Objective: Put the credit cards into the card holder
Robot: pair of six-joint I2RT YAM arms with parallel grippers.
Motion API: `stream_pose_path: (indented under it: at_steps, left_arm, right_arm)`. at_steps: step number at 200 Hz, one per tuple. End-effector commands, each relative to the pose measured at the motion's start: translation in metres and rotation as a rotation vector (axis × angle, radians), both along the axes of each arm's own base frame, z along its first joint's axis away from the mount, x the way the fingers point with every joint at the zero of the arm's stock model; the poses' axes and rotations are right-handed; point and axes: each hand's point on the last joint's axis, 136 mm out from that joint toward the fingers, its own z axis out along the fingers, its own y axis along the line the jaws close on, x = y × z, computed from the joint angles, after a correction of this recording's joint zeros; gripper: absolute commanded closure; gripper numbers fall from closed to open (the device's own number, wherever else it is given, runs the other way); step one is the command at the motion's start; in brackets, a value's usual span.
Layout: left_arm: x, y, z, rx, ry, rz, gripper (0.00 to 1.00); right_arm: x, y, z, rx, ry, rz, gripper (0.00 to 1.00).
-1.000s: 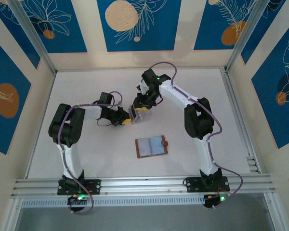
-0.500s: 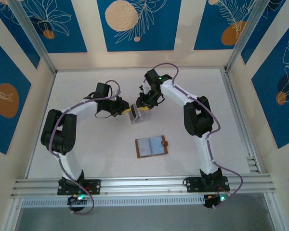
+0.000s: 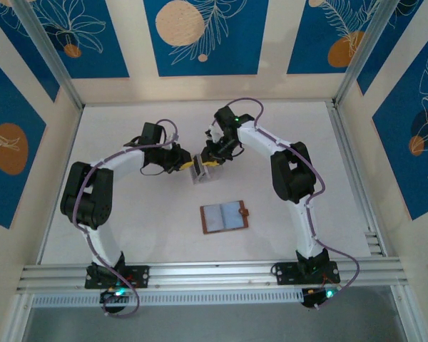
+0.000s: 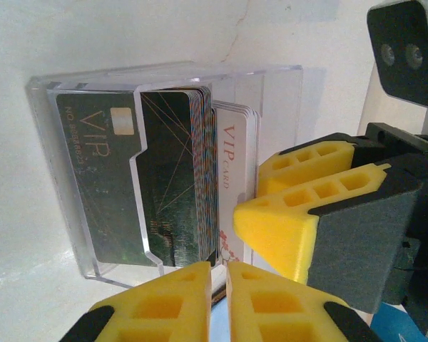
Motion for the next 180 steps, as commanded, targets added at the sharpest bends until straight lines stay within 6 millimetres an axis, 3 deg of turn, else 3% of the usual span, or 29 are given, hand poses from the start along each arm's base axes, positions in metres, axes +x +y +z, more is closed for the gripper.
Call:
stream_pose_path:
  at_steps: [1,47,84,180]
  left_arm:
    - [0.002,0.005,0.004,0.002,0.001,0.003,0.86]
    - [0.001,0.004,-0.001,0.013,0.006,-0.016,0.86]
    - [-0.002,-0.002,0.000,0.018,0.000,-0.040,0.85]
    - [-0.009,-0.060,-0.011,0.017,0.014,-0.149,0.85]
  right_arm:
    - [-0.019,0.001,-0.002,-0.026,0.029,0.015,0.80]
    - [-0.026,-0.008,0.016,-0.080,-0.020,0.017,0.89]
    - [-0.026,-0.021,0.013,-0.131,-0.011,0.001,0.96]
    - [-0.029,-0.029,0.015,-0.148,-0.003,-0.016,0.95]
